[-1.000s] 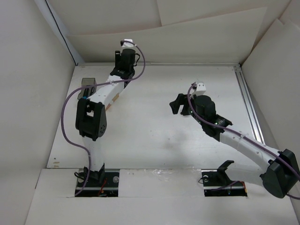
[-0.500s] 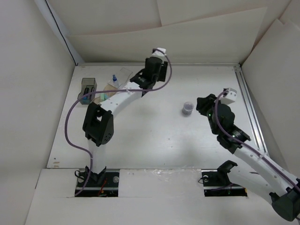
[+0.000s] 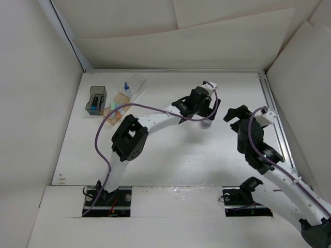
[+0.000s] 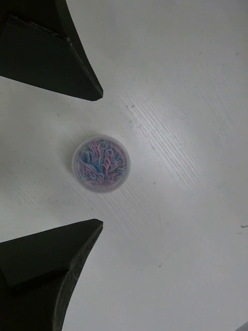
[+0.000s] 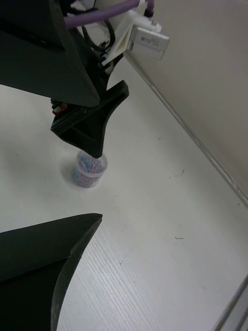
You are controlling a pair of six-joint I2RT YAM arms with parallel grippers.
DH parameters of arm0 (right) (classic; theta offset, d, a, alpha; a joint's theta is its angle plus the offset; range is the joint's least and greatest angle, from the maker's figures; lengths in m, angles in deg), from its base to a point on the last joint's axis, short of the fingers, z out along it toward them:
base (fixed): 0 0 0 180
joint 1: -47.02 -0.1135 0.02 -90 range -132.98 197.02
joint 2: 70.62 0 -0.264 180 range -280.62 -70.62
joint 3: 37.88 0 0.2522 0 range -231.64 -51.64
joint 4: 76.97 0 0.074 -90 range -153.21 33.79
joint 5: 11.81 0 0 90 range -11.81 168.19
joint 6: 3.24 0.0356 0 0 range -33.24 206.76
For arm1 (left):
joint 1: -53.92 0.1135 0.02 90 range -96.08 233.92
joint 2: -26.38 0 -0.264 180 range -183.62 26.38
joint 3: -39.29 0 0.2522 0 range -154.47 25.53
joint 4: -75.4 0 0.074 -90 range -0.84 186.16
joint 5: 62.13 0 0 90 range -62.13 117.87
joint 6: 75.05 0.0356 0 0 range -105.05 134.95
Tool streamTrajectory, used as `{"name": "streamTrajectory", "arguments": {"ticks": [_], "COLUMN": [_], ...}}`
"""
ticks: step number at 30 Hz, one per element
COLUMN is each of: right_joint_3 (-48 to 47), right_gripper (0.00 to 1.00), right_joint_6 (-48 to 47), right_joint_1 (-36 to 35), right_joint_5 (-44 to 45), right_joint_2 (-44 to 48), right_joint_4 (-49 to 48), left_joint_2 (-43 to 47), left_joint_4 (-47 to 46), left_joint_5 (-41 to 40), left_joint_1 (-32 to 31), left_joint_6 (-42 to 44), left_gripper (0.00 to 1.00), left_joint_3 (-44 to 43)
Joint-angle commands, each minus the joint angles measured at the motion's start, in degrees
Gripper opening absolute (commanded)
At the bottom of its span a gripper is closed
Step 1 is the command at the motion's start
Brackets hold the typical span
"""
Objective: Sort the stationery into containers
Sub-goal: Pick up the stationery from the center of the board.
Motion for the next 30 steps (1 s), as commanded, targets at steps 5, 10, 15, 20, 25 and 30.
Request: {"name": "streamTrajectory", "arguments": {"ticks": [5, 10, 15, 20, 25, 30], "right_joint_3": [-0.13, 0.92, 0.93, 0.93, 0.93, 0.93], "right_gripper": [0.90, 0.90, 0.90, 0.90, 0.90, 0.90], "right_joint_6": [2.32, 1.17, 0.03, -1.02, -2.34, -2.87], "right_joint_1": [0.37, 0.37, 0.37, 0.37, 0.37, 0.37], "right_joint_5": [3.88, 2.66, 1.51, 0.37, -1.56, -2.18], "right_joint_2": [5.79, 6.58, 5.97, 5.97, 4.82, 4.30], "right_joint_4": [0.89, -1.21, -1.75, -3.41, -3.94, -4.47], "left_joint_2": [-0.30, -4.08, -7.77, -8.39, -8.92, -7.17], "left_joint_4": [-3.46, -1.61, 0.85, 1.47, -0.19, -3.09], "left_joint_5": [-0.39, -3.38, -4.00, -6.11, -6.72, -7.34], "left_joint_1": [-1.21, -2.98, -2.98, -2.98, -2.98, -2.98], "left_joint_6": [-1.40, 0.89, 1.42, 1.42, 1.42, 0.89], "left_gripper": [1.00, 0.93, 0.83, 0.80, 0.69, 0.42], "left_joint_3": [1.12, -1.77, -5.55, -5.55, -4.51, -1.96]}}
